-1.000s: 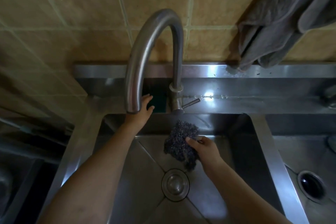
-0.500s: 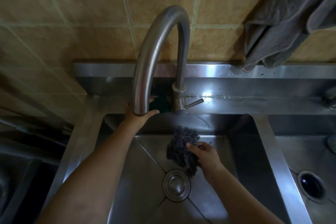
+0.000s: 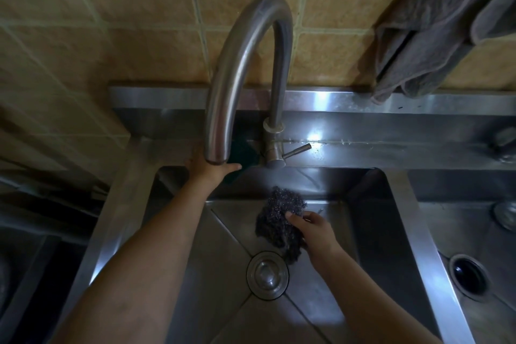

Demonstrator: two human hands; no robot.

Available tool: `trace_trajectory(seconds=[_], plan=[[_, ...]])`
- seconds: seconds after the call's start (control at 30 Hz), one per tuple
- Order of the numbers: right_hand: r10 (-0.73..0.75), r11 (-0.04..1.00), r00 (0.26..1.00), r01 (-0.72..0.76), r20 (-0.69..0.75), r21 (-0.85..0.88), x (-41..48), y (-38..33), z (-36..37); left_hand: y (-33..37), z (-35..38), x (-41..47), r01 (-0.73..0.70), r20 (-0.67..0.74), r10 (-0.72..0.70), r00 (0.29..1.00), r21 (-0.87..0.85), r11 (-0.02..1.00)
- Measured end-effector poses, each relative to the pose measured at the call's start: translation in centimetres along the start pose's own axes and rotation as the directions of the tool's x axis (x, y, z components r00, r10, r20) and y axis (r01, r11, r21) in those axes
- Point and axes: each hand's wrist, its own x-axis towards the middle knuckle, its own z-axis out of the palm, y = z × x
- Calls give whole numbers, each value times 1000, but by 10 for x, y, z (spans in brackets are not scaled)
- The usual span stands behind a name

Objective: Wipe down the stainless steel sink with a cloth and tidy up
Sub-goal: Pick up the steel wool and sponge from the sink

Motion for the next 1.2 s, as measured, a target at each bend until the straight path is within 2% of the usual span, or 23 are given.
trace_trajectory(seconds=[0.13,0.23,0.33,0.43,0.63,0.73,0.8,0.93,1.03,1.2], plan=[[-4,999,1000,5,-14,34,-9,-6,-2,-6,2,-17,-98,-42,97,994,-19,995],[-17,998,1000,18,-18,54,-19,-13,-7,-14,-4,-35,-89,2,92,996,-195,977],[-49,998,999,49,-1,44,-31,-22,-13,-20,-12,-58,-12,17,19,1000,-352,936],[-68,995,997,65,41,70,-45,-34,-20,-22,-23,-90,75,35,-67,997,-519,852],[-70,998,977,69,203,13,-78,-57,-33,-24,-42,-172,150,-2,-224,975,-734,662],[-74,997,960,81,271,-15,-100,-71,-36,-20,-50,-220,167,-11,-320,947,-836,523],[-59,995,938,83,341,-54,-116,-80,-38,-16,-58,-252,151,-31,-372,928,-881,448],[-13,987,878,89,479,-135,-155,-98,-45,-10,-74,-319,86,-96,-441,892,-923,376],[-38,979,844,140,535,-151,-186,-114,-48,0,-91,-373,43,-152,-487,860,-929,368],[0,974,735,155,678,-168,-237,-130,-33,12,-127,-461,-32,-249,-571,782,-932,362]])
